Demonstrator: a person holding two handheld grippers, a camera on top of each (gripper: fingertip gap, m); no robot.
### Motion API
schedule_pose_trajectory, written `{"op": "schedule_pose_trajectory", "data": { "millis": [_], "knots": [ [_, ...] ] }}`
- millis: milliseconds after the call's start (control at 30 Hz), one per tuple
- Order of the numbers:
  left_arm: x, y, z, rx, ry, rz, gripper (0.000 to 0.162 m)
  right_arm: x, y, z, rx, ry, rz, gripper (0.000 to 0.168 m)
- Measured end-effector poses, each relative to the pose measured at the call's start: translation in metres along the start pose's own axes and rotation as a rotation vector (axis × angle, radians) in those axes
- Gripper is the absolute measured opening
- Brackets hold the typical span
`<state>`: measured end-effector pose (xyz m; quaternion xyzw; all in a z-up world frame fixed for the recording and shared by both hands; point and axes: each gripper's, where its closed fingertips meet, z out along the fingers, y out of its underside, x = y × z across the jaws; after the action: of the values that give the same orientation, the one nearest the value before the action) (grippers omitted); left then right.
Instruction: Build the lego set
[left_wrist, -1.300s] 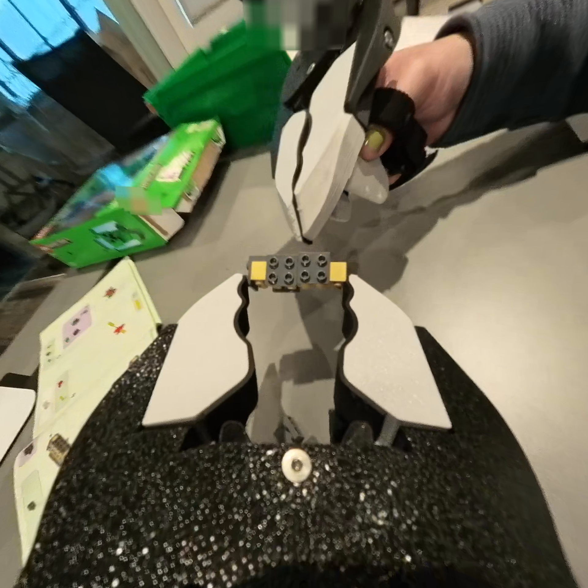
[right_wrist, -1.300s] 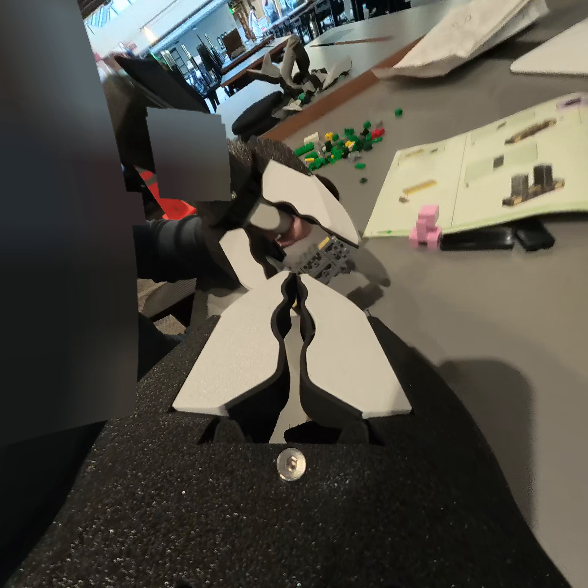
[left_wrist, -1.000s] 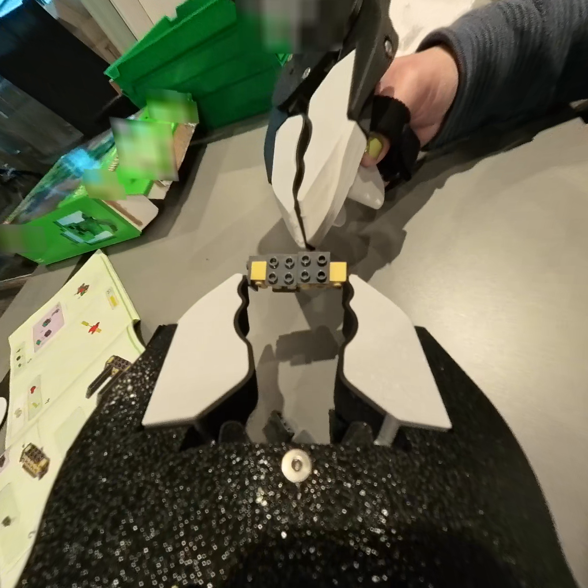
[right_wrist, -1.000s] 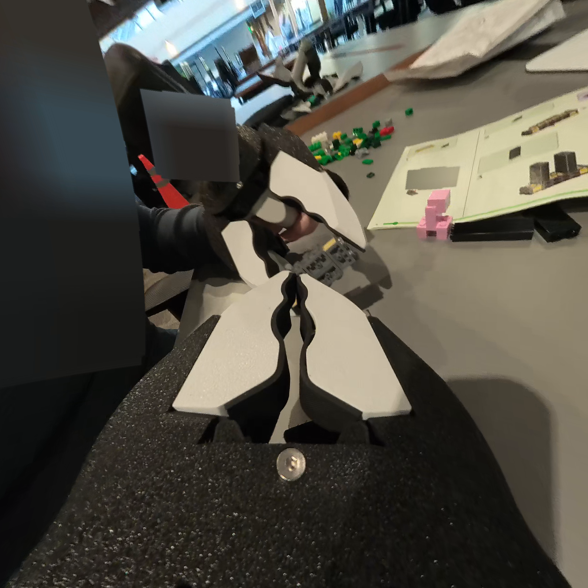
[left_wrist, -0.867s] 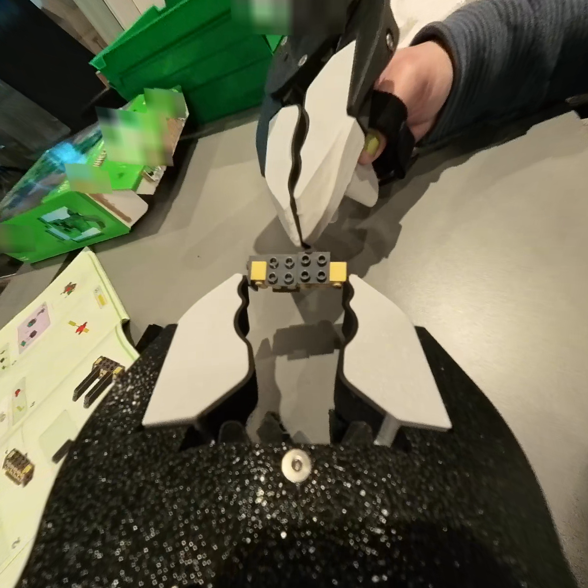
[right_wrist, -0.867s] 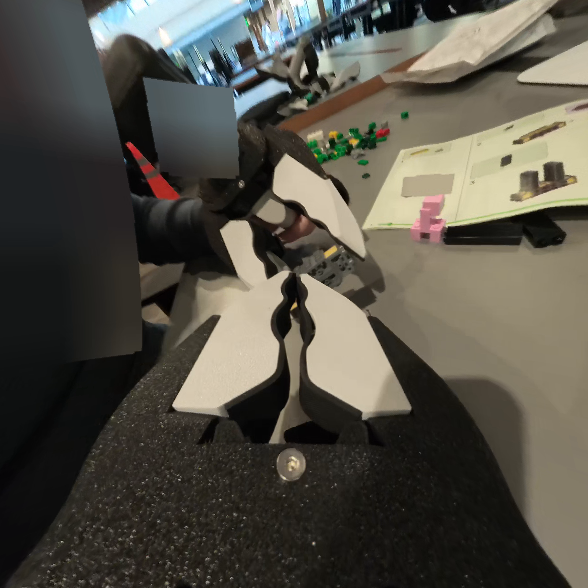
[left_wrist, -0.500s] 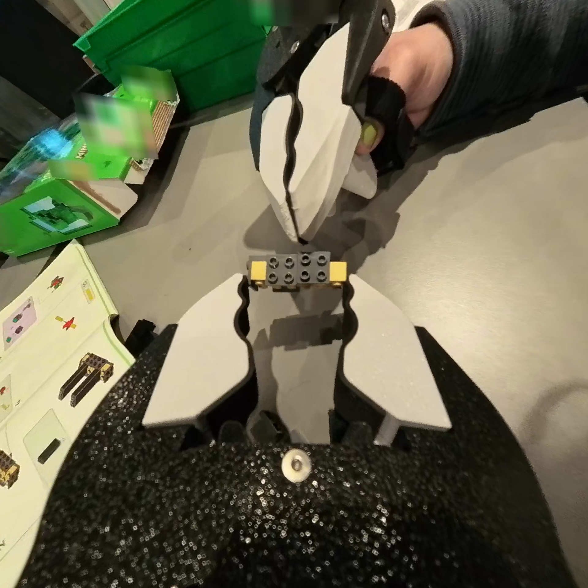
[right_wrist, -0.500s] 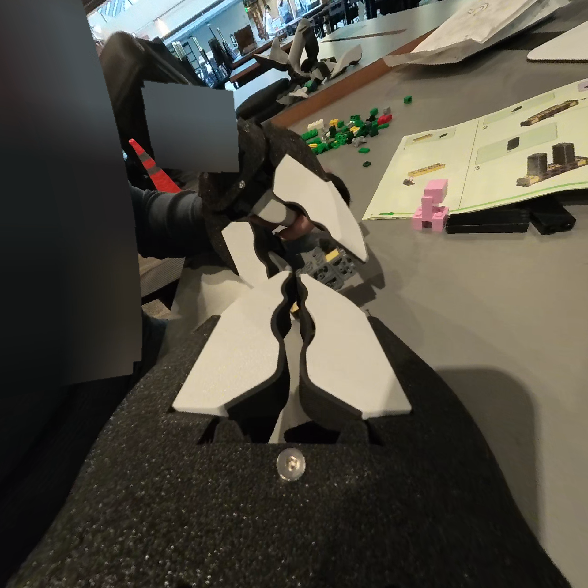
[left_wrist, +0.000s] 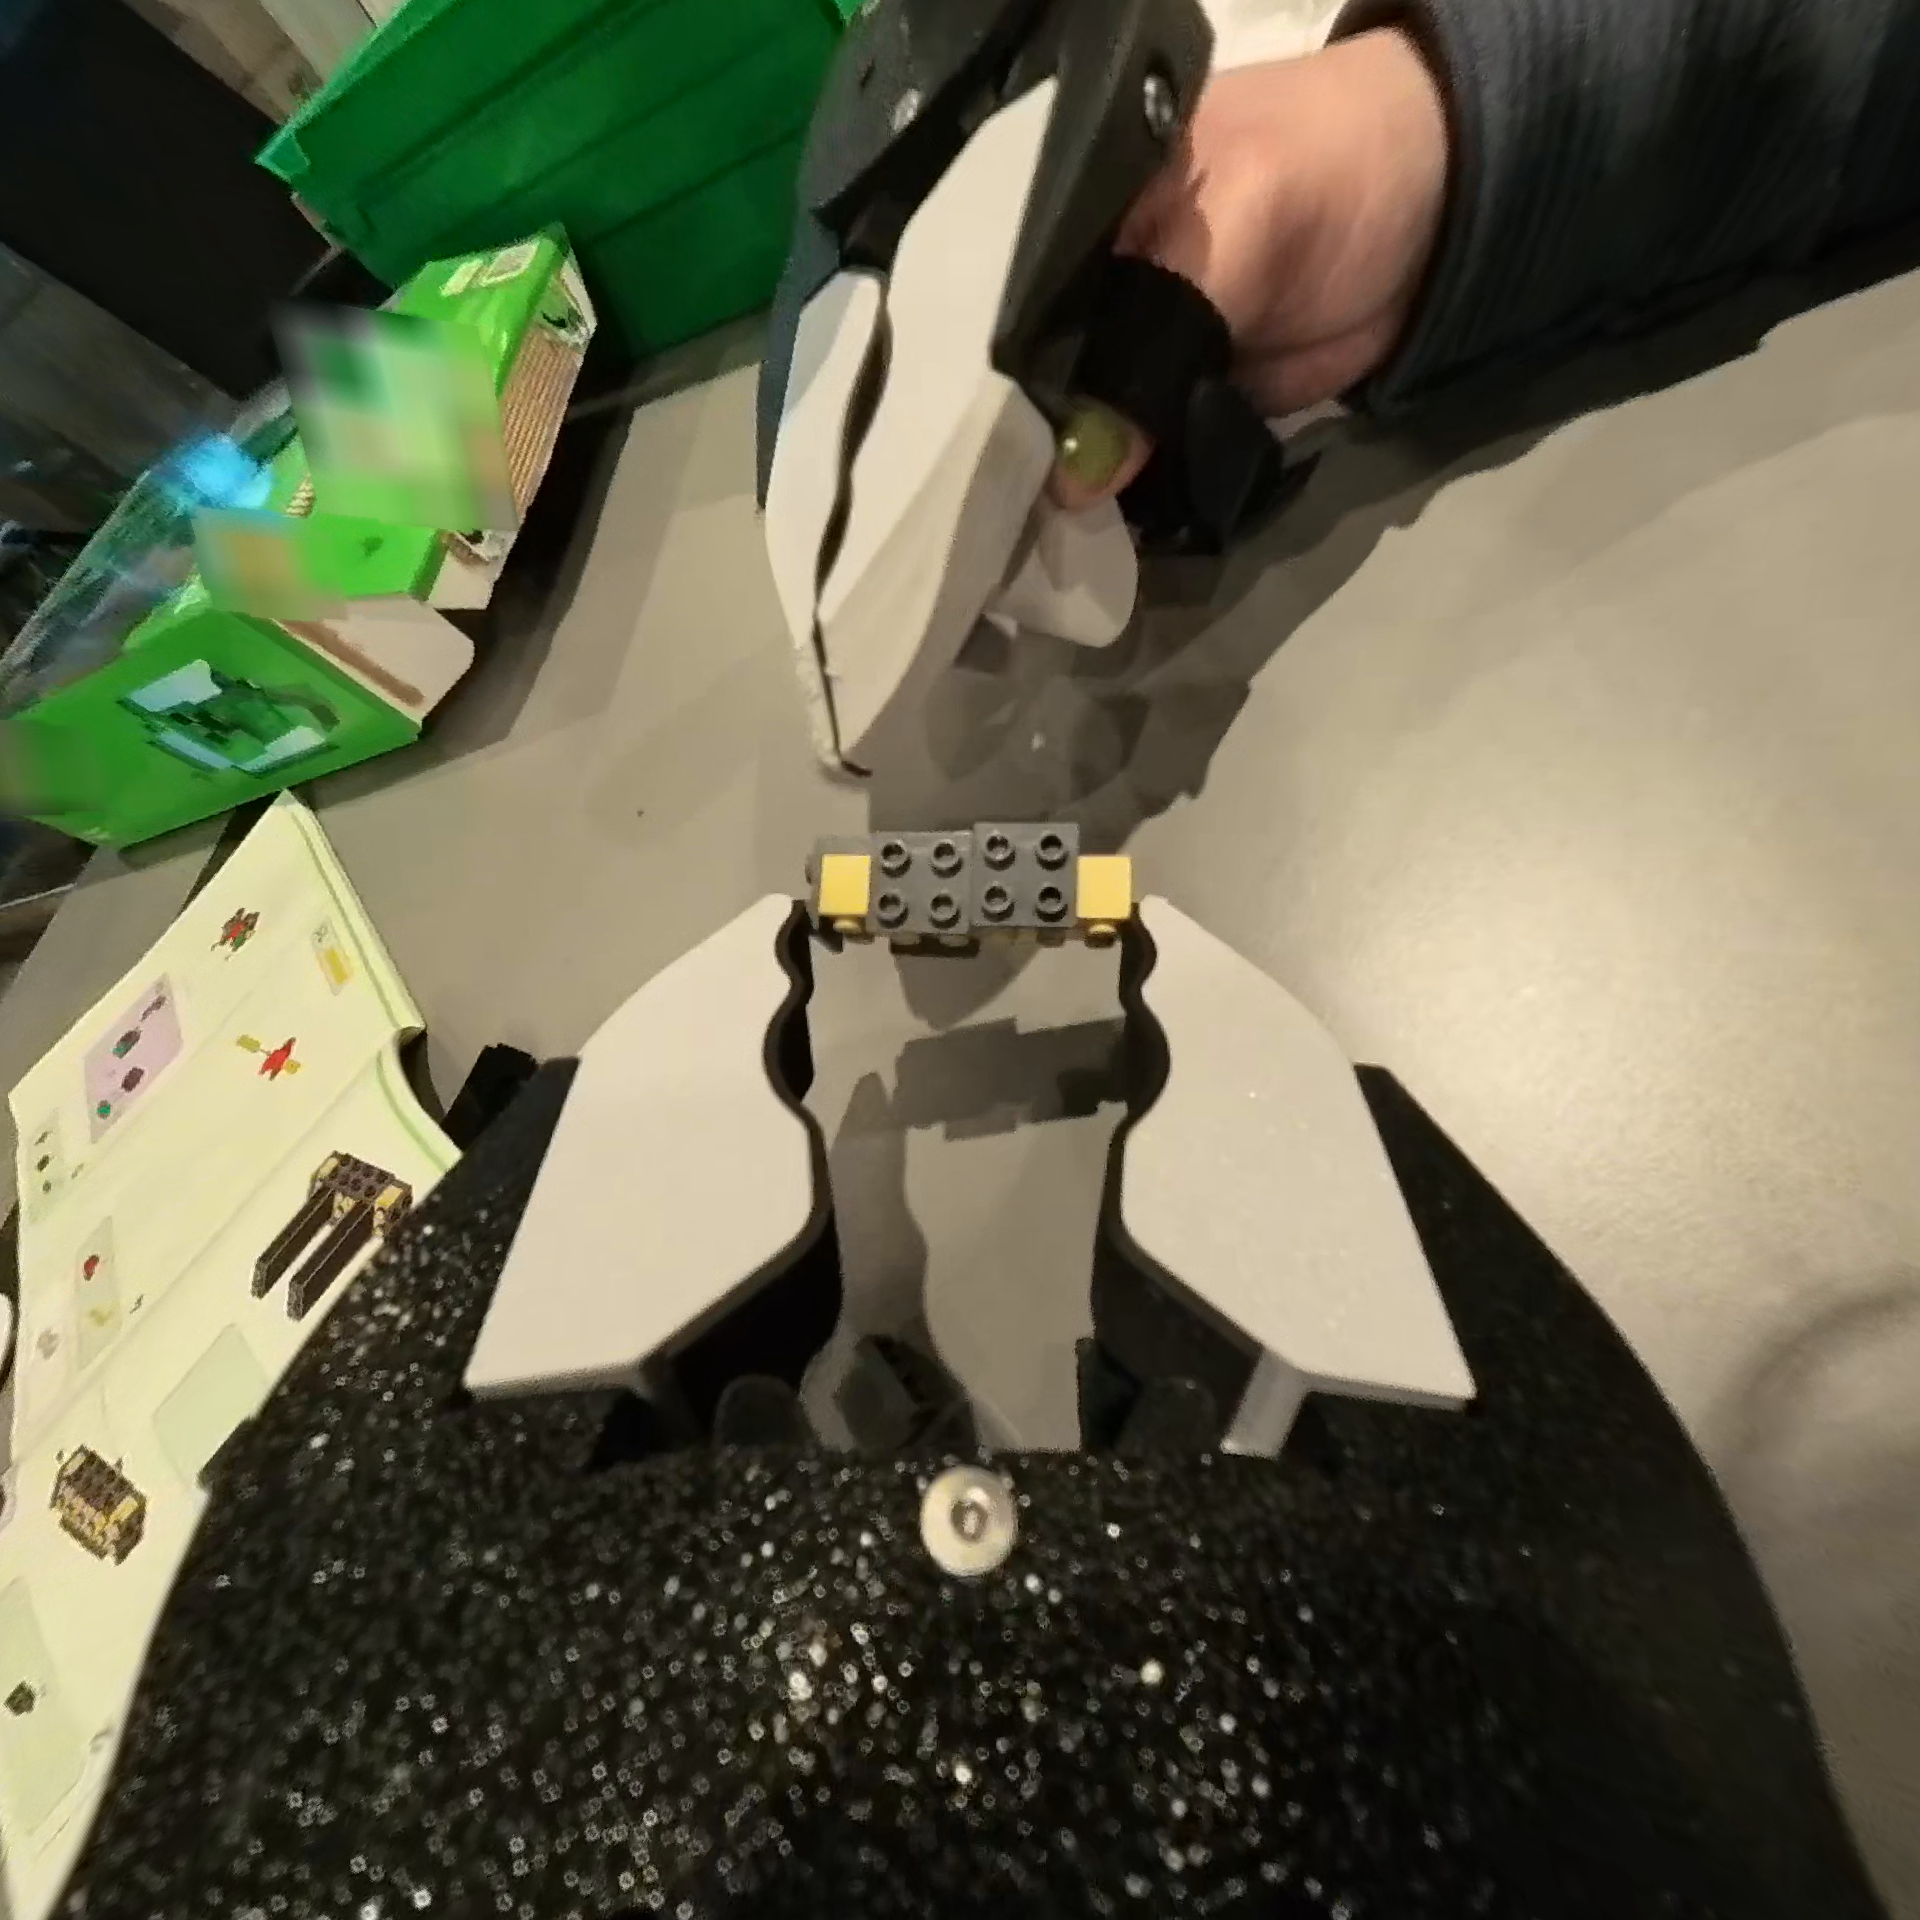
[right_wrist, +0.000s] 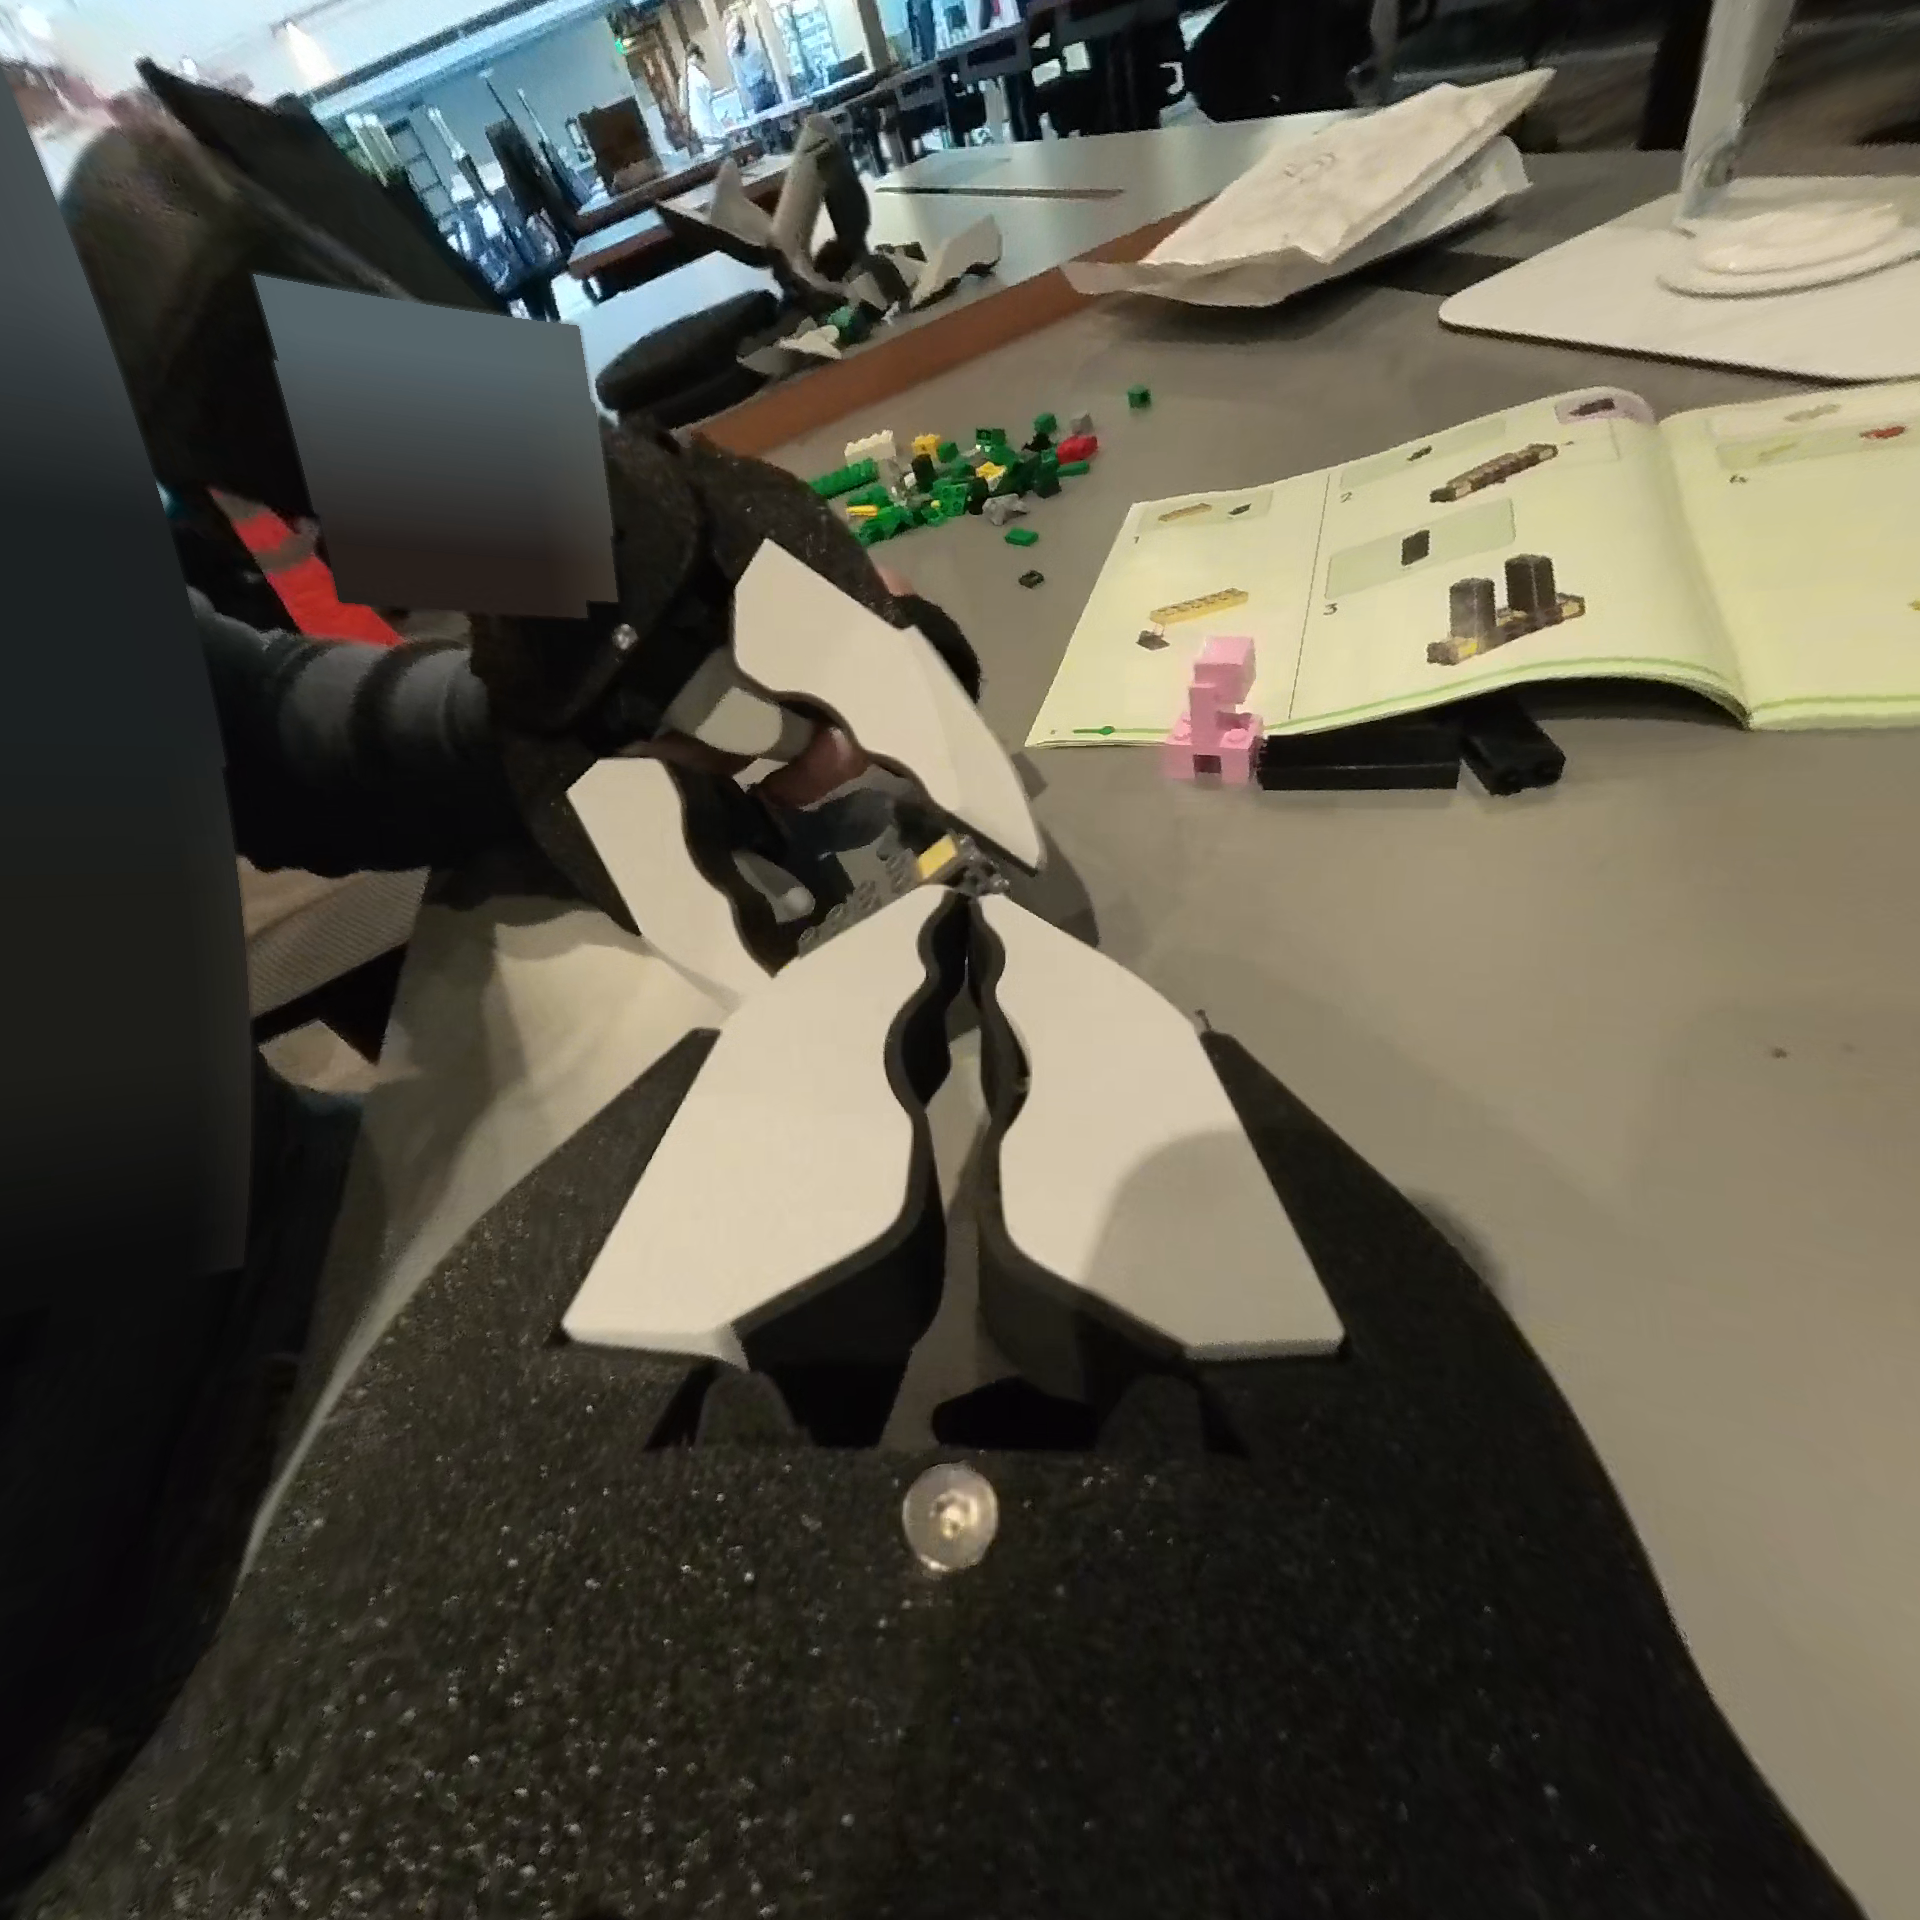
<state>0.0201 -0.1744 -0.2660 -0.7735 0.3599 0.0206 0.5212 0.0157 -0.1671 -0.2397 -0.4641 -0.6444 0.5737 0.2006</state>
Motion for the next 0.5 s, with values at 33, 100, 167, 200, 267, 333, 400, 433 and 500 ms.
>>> {"op": "schedule_pose_trajectory", "data": {
  "millis": [33, 100, 167, 200, 267, 333, 400, 433, 500],
  "knots": [
    [0.0, -0.001, 0.0, 0.006, 0.003, -0.007, 0.057, -0.002, 0.0, 0.0, 0.0, -0.005, -0.022, 0.0],
    [0.0, -0.001, 0.0, 0.015, 0.006, -0.019, 0.057, -0.005, 0.001, 0.001, -0.011, -0.029, -0.034, 0.0],
    [0.0, 0.0, 0.0, 0.015, 0.009, -0.028, 0.057, -0.014, 0.001, 0.0, -0.013, -0.086, -0.055, 0.0],
    [0.0, 0.0, 0.001, 0.013, 0.009, -0.033, 0.057, -0.017, 0.003, 0.0, -0.022, -0.105, -0.068, 0.0],
    [0.001, 0.0, 0.001, 0.014, 0.015, -0.043, 0.057, -0.022, 0.011, 0.001, -0.079, -0.127, -0.088, 0.0],
    [0.002, 0.001, 0.001, 0.013, 0.022, -0.053, 0.057, -0.022, 0.016, 0.003, -0.114, -0.106, -0.114, 0.0],
    [0.002, 0.001, 0.002, 0.012, 0.027, -0.059, 0.057, -0.022, 0.018, 0.004, -0.129, -0.104, -0.122, 0.0],
    [0.002, 0.001, 0.002, 0.011, 0.029, -0.062, 0.057, -0.022, 0.018, 0.004, -0.131, -0.106, -0.119, 0.0],
    [0.003, 0.001, 0.002, 0.008, 0.03, -0.07, 0.057, -0.023, 0.018, 0.004, -0.129, -0.113, -0.114, 0.0]
  ]
}}
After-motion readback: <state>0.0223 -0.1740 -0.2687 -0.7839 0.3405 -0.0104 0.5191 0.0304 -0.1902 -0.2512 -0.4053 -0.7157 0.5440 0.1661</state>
